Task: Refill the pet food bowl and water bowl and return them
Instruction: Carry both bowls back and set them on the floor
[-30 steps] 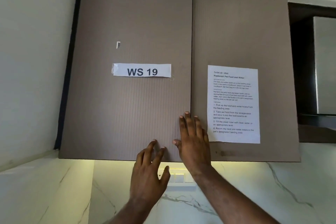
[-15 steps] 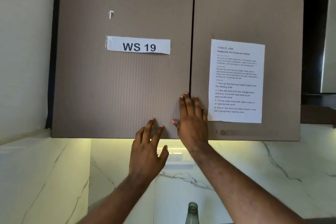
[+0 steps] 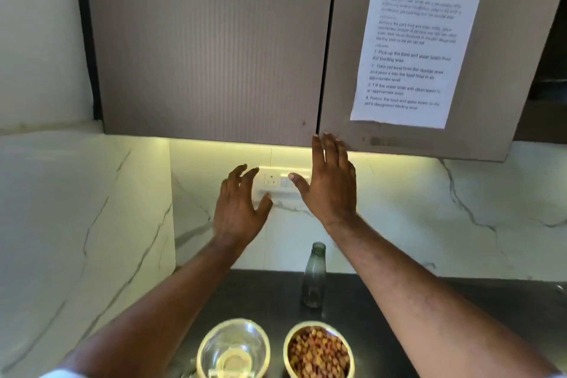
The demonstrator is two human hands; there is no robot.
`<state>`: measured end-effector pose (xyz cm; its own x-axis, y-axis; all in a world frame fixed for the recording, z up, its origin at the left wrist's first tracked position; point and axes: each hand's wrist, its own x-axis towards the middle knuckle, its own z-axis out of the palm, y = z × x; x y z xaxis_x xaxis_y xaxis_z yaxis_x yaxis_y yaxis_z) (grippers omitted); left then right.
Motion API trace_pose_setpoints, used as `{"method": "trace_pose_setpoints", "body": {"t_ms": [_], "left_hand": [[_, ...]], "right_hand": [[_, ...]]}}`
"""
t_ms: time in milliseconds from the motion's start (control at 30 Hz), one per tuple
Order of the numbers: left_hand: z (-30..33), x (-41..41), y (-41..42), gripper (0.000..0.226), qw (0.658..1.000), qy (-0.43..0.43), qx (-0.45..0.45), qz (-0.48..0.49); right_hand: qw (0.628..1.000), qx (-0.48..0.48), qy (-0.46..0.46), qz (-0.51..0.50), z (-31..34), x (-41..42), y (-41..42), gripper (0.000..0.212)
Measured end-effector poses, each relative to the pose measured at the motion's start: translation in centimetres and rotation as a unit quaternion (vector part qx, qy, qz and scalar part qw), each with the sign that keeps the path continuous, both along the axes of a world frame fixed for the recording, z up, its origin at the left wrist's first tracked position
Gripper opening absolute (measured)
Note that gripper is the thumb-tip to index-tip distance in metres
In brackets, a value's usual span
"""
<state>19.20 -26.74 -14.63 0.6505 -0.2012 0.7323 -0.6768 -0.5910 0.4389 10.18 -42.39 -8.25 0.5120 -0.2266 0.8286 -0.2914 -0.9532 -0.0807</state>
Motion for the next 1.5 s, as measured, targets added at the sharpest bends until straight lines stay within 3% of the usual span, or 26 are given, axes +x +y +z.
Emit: {"method": "trace_pose_setpoints", "body": {"t_ms": [133,267,467,667,800,900,1000,1067,1133,1367,1500], "left_hand": [[-5.2,-1.6,2.0,0.065,0.995,0.091,0.035,0.023],[-10.8,-2.8,4.5,0.061,0.964,0.245,0.09,0.047],[-18.7,-3.8,8.2,0.065,0.901,0.398,0.153,0.075],[-23.6,-4.2,9.4,0.06,0.861,0.476,0.163,0.076],[-25.7,-4.1,9.8,0.045,0.847,0.498,0.167,0.079],[-27.0,-3.8,10.0,0.033,0.843,0.515,0.141,0.069],[-28.1,-2.9,10.3,0.019,0.838,0.535,0.087,0.067],[-28.3,-2.6,10.4,0.01,0.825,0.562,0.032,0.057],[-28.1,-2.3,10.4,0.012,0.805,0.592,-0.019,0.039],[-28.9,-0.7,10.3,0.014,0.763,0.641,-0.081,-0.024],[-29.0,-0.4,10.1,0.012,0.763,0.64,-0.079,-0.044]], "right_hand": [[0.994,0.088,0.059,0.026,-4.8,-2.1,0.2,0.089],[0.977,0.165,0.134,0.011,-10.5,-4.4,0.2,0.079],[0.918,0.303,0.255,-0.026,-19.3,-7.9,-0.1,0.066],[0.844,0.407,0.336,-0.096,-26.9,-10.4,-1.0,0.068],[0.814,0.463,0.323,-0.141,-30.9,-11.4,-1.5,0.067],[0.78,0.541,0.279,-0.146,-33.7,-11.3,-2.1,0.054],[0.711,0.666,0.189,-0.123,-36.1,-10.7,-2.8,0.037],[0.662,0.733,0.121,-0.1,-36.9,-10.2,-3.1,0.038],[0.636,0.763,0.079,-0.087,-37.1,-9.8,-3.1,0.04],[0.592,0.802,0.06,-0.046,-37.2,-8.4,-3.2,0.038],[0.59,0.805,0.048,-0.036,-37.1,-7.7,-2.7,0.036]]}}
